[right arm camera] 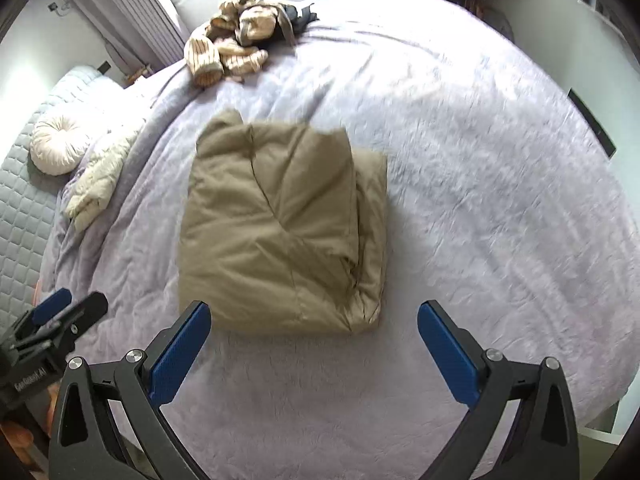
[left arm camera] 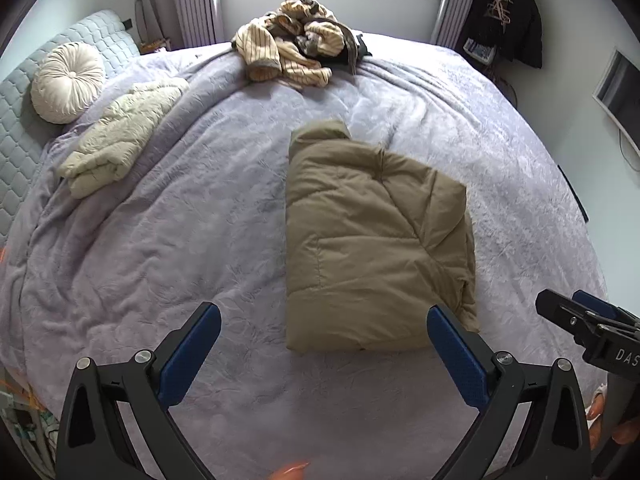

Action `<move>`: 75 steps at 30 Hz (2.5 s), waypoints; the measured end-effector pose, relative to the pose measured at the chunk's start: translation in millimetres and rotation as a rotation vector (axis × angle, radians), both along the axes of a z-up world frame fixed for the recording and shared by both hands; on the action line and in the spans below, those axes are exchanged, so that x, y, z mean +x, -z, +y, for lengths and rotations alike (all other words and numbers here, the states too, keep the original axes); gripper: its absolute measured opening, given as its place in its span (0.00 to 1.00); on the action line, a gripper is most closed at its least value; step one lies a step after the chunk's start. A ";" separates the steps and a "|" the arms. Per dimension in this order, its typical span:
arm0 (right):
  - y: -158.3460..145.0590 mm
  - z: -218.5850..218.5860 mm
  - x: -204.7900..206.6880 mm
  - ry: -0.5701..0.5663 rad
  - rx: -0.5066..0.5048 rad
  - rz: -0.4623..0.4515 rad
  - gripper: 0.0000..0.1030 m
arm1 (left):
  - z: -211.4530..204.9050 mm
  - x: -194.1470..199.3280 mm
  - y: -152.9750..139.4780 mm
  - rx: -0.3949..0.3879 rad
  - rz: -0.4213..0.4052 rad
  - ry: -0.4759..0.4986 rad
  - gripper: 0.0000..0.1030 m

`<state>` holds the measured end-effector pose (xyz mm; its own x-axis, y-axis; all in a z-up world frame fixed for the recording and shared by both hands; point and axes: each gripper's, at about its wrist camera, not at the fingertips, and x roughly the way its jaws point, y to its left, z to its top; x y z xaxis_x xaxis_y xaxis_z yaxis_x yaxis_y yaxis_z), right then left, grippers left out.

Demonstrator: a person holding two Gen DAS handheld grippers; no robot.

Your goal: Fold large clothes

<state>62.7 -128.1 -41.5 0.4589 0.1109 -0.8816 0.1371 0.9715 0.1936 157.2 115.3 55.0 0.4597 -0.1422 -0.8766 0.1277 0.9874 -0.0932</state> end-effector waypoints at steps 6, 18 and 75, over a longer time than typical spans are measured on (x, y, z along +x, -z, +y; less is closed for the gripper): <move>-41.4 6.7 -6.8 0.000 -0.041 -0.076 1.00 | 4.2 -5.6 -30.2 0.028 -0.040 -0.038 1.00; -67.1 16.1 -12.1 0.003 -0.108 -0.114 1.00 | 11.0 -14.8 -46.9 0.035 -0.058 -0.077 1.00; -68.7 18.4 -14.0 0.004 -0.112 -0.107 1.00 | 10.3 -7.2 -42.1 0.039 -0.041 -0.070 1.00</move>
<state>48.8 -109.7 27.2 0.5513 0.0126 -0.8342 0.1256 0.9872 0.0979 150.0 125.6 97.1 0.5031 -0.0745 -0.8610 0.0614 0.9968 -0.0503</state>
